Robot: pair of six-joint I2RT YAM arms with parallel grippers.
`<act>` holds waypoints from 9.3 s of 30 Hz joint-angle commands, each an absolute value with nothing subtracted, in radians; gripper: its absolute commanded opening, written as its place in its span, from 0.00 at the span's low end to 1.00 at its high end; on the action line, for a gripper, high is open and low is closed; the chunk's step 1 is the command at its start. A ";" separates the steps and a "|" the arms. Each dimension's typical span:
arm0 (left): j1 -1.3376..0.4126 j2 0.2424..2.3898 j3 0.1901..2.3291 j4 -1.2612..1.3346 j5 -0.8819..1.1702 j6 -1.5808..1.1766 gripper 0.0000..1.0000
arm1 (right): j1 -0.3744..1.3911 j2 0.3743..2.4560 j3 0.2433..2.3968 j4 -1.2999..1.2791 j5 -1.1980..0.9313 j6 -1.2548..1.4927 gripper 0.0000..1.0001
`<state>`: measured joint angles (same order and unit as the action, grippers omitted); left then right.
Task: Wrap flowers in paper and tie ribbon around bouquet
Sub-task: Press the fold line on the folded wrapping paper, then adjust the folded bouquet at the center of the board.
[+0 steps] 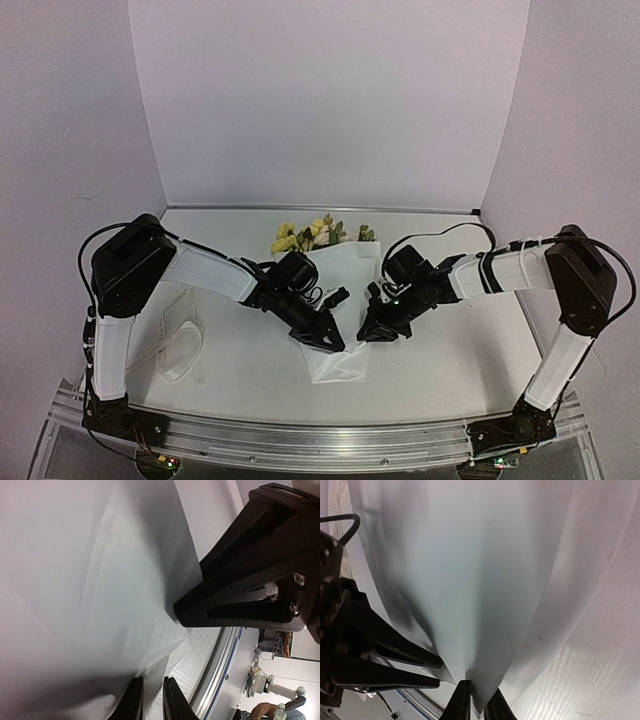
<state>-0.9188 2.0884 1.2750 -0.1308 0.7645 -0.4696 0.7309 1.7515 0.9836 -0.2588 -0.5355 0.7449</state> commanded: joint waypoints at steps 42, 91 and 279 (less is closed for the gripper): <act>-1.004 2.009 1.063 -0.185 0.596 -0.372 0.05 | 0.776 1.698 0.960 -0.299 -0.343 0.725 0.00; -1.008 1.897 1.099 -0.224 0.556 -0.368 0.10 | 0.842 1.794 0.884 -0.104 -0.366 0.923 0.15; -0.960 2.014 1.180 -0.188 0.605 -0.492 0.16 | 0.915 1.750 0.974 -0.105 -0.400 0.886 0.06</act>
<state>-0.9604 2.0193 1.1835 -0.1913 0.5918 -0.5125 0.9105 1.7185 0.9730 -0.1293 -0.4217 0.8947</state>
